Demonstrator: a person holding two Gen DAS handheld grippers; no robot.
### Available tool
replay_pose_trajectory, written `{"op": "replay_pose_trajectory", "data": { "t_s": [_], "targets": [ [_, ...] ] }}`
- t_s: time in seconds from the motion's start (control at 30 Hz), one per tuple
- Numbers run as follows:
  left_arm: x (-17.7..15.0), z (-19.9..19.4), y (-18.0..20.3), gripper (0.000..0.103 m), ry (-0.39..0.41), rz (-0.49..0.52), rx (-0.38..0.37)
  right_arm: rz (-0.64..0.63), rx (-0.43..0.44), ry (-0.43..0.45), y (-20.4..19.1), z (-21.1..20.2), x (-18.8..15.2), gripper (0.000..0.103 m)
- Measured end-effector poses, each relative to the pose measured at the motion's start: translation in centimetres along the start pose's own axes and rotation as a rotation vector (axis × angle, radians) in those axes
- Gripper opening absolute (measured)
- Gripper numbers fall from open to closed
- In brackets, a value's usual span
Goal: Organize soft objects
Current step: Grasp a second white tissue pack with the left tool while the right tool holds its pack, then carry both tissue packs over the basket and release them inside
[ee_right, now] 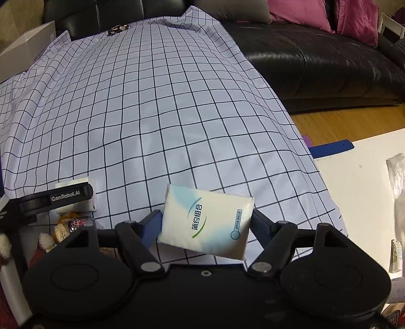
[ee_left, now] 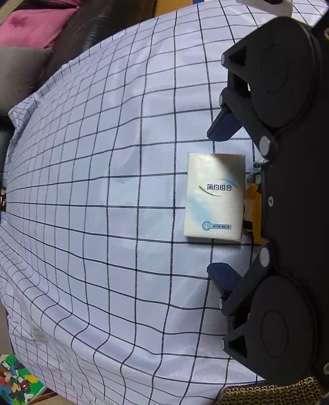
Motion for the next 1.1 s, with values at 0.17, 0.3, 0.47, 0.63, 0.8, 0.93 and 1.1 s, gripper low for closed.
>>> {"op": "replay_pose_trajectory", "data": {
  "t_s": [0.17,0.3,0.47,0.63,0.8,0.93,1.1],
  "targets": [
    [-0.4,0.9,0.0,0.099,-0.032,-0.019,0.017,-0.013,0.007,0.001,-0.2,-0.1,-0.1,0.074],
    [-1.0,1.6,0.4,0.076,-0.056,-0.004,0.037,-0.023,0.006,-0.002,-0.3,-0.1,-0.2,0.074],
    [-1.2,1.4,0.8,0.069,-0.052,-0.021,0.018,-0.019,0.009,-0.016,-0.3,0.2,-0.3,0.074],
    [-1.0,-0.8,0.2,0.069,-0.024,-0.047,0.017,-0.006,0.002,-0.021,-0.1,0.4,-0.2,0.074],
    [0.2,-4.4,-1.0,0.07,0.027,-0.068,0.025,0.023,-0.019,-0.024,0.2,0.5,0.0,0.074],
    [0.9,-7.2,-2.7,0.07,0.07,-0.068,0.048,0.043,-0.021,-0.025,-0.2,0.2,0.2,0.074],
    [1.1,-10.3,-5.5,0.07,0.115,-0.078,0.104,0.036,0.015,-0.007,-2.2,-0.9,0.7,0.074]
  ]
}}
Point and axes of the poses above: each gripper's, at about its wrist camera, not at the fingertips, and z roughly the way its jaws point, y to its right, x to its top, the point moved 7 cm from there along z, roughly the way its jaws point, and after that the axes turned 9 degrees about y, right-handed, at the moved point
